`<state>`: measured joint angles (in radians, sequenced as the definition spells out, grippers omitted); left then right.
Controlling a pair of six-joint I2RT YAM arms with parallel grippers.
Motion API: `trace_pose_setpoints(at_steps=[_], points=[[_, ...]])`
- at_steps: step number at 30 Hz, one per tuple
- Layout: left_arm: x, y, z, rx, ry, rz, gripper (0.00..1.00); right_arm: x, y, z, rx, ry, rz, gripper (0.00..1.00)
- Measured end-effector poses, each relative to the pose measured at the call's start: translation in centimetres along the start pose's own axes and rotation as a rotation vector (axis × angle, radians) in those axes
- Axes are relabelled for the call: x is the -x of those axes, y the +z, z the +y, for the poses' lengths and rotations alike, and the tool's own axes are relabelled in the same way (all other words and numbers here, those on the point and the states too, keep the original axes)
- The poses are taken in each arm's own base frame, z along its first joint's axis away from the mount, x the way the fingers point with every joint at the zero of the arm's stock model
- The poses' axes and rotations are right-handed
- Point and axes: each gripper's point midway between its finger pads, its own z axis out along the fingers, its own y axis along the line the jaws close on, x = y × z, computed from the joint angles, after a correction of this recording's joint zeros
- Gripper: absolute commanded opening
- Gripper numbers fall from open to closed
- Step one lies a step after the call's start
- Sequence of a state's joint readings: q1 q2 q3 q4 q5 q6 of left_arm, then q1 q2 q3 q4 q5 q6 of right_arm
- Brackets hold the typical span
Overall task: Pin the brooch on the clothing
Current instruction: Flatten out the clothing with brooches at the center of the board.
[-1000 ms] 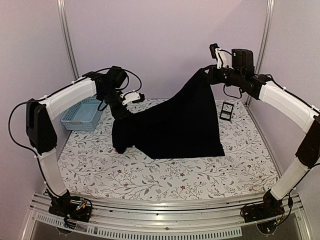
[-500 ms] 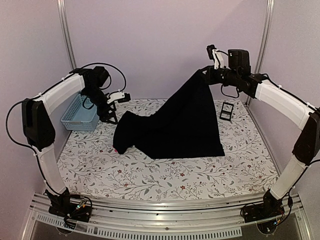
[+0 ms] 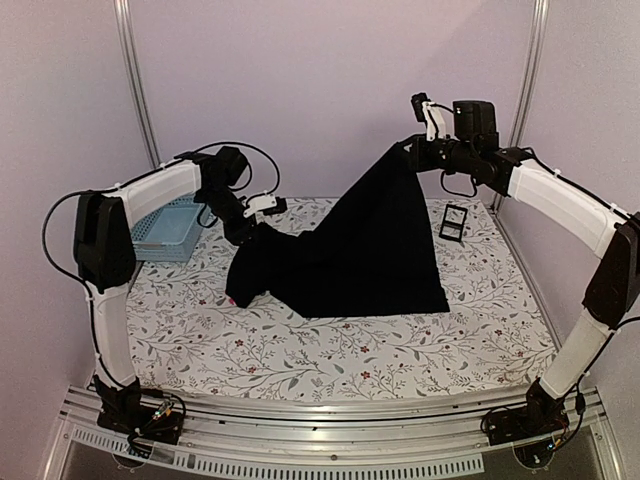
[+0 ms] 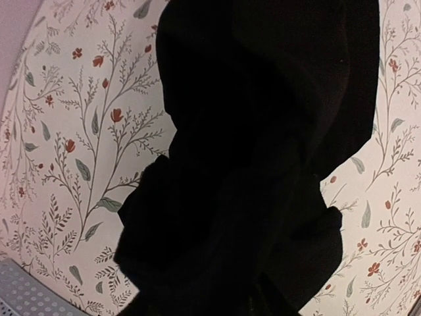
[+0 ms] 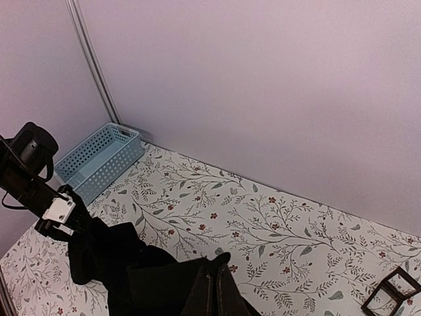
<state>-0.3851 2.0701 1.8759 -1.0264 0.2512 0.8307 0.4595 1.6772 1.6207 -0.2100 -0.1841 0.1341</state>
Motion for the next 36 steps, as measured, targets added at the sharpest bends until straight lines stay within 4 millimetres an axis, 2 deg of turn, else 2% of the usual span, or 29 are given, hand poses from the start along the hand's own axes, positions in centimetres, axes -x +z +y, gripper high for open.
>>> trace_pose_setpoints(at_steps=[3,6,8,11,16,21,27,32,36], points=[[0.6,-0.4,0.2,0.01,-0.009,-0.009,0.0,0.0,0.0,-0.2,-0.011,0.001,0.004,0.0],[2.1,-2.3,1.4,0.056,-0.017,-0.045,0.0,-0.1,-0.1,-0.3,-0.021,0.002,0.009,0.0],[3.1,-4.2,2.1,0.096,-0.025,-0.068,0.0,-0.1,-0.1,-0.5,-0.027,0.002,0.01,0.0],[4.6,-8.1,2.9,0.166,-0.025,-0.109,0.0,0.0,-0.4,-0.5,-0.034,0.001,0.01,0.0],[6.9,-17.2,2.3,0.291,-0.013,-0.217,0.0,2.1,-2.9,0.7,-0.002,-0.007,-0.031,0.0],[7.6,-25.1,-0.6,0.392,0.024,-0.283,0.0,5.8,-7.5,4.9,0.109,-0.045,-0.125,0.0],[7.4,-31.7,-4.2,0.528,0.061,-0.312,0.0,8.8,-12.1,12.0,0.3,-0.094,-0.199,0.0],[6.0,-37.7,-6.0,0.683,0.043,-0.345,0.0,10.4,-16.0,15.7,0.399,-0.113,-0.256,0.0],[5.3,-42.7,-8.5,0.781,0.054,-0.426,0.0,11.8,-19.7,18.0,0.465,-0.123,-0.319,0.0]])
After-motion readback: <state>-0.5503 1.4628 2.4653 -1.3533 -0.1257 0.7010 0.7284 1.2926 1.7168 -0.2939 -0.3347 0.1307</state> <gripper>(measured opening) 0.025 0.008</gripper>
